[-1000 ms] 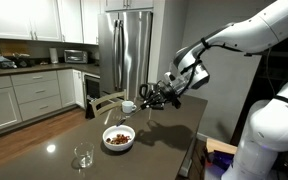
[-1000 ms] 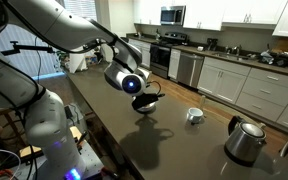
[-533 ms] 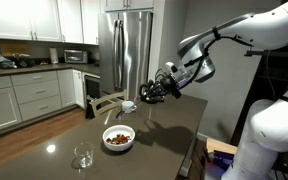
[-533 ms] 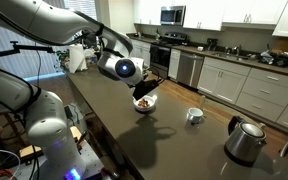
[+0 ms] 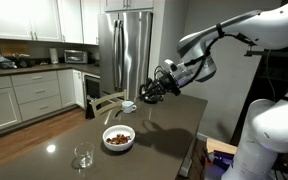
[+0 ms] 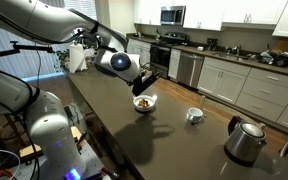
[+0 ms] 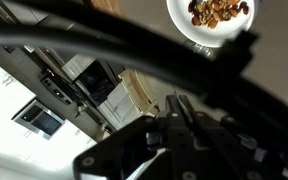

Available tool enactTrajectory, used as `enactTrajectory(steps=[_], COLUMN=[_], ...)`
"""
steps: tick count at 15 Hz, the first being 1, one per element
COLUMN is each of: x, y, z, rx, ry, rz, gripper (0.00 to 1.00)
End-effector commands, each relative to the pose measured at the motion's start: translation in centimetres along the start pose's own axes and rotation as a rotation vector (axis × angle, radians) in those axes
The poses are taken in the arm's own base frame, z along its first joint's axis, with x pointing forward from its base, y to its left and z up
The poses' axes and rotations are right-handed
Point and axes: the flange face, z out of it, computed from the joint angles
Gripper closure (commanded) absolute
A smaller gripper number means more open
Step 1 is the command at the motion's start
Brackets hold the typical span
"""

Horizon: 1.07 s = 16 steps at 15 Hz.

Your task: Use the spoon to put the contents in the bowl into the cup, then mix the contents in the bowl

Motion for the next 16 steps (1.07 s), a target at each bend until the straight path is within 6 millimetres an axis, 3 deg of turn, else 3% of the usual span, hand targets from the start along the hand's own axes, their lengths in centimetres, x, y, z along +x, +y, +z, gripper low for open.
enactTrajectory(steps=[1,2,4,10,11,16], x=[0.0,0.0,2.2,6.7,7.6,8.9], y=[0.0,0.0,0.9,1.0,1.8,1.7], z=[0.0,0.0,-1.6,-2.2,-1.7,0.8], rx=[0.000,-0.001,-0.031,-0.022,-0.022,0.002], ry=[0.000,0.000,-0.034,-0.113,-0.130,-0.257], rz=[0.001,0.001,-0.122,-0.427,-0.478,-0.746], gripper=[0.95,0.97,0.97,0.97,0.97,0.97])
